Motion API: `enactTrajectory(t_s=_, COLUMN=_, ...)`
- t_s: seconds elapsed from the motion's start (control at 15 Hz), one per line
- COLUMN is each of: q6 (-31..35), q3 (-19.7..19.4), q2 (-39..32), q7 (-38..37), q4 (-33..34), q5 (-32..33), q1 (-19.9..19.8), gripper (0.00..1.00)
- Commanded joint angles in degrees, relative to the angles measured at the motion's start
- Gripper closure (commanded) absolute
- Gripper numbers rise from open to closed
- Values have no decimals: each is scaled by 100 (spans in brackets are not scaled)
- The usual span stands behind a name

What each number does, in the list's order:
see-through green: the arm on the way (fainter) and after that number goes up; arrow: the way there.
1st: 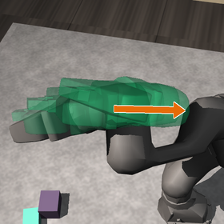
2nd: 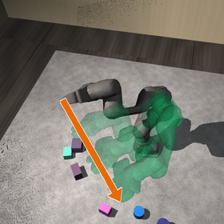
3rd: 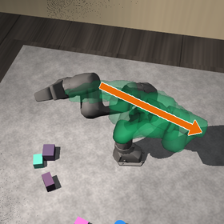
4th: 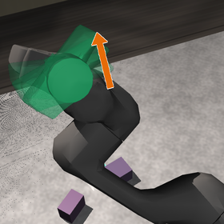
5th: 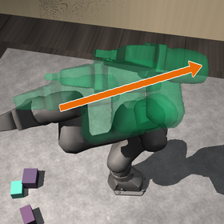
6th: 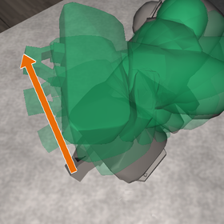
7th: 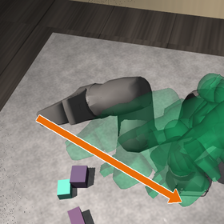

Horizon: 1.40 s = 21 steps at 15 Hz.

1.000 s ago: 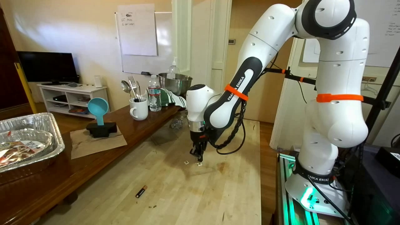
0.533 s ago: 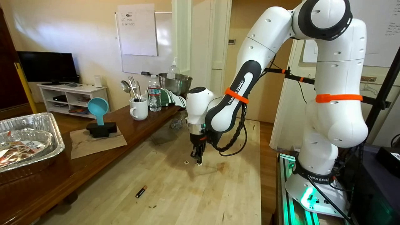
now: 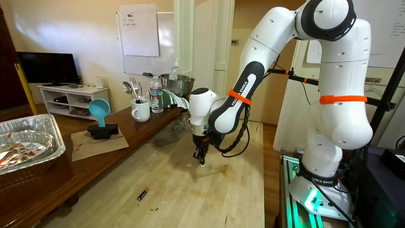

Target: Align the blocks on the table

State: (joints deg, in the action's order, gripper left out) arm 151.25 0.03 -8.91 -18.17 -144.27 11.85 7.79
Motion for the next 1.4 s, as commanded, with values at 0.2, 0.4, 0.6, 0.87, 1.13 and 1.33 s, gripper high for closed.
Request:
enactTrajectory(t_s=0.2, q6=181, q3=-56, q2=-111, q7=-525, q4=0, q5=-13, q1=-14, gripper=100)
enactTrajectory(t_s=0.4, q6=302, q3=-102, q2=-122, q7=-851, q4=-19, q5=34, q1=6, gripper=100)
enactTrajectory(t_s=0.6, q6=378, q3=-162, q2=-137, q7=-1119, q4=-17, q5=113, q1=30, gripper=100)
enactTrajectory(t_s=0.87, q6=376, q3=-224, q2=-140, q7=-1383, q4=-13, q5=131, q1=61, gripper=100)
enactTrajectory(t_s=1.13, q6=257, q3=-242, q2=-147, q7=-1643, q4=5, q5=113, q1=77, gripper=100)
enactTrajectory(t_s=1.33, q6=213, q3=-222, q2=-108, q7=-1729, q4=-7, q5=81, q1=69, gripper=100)
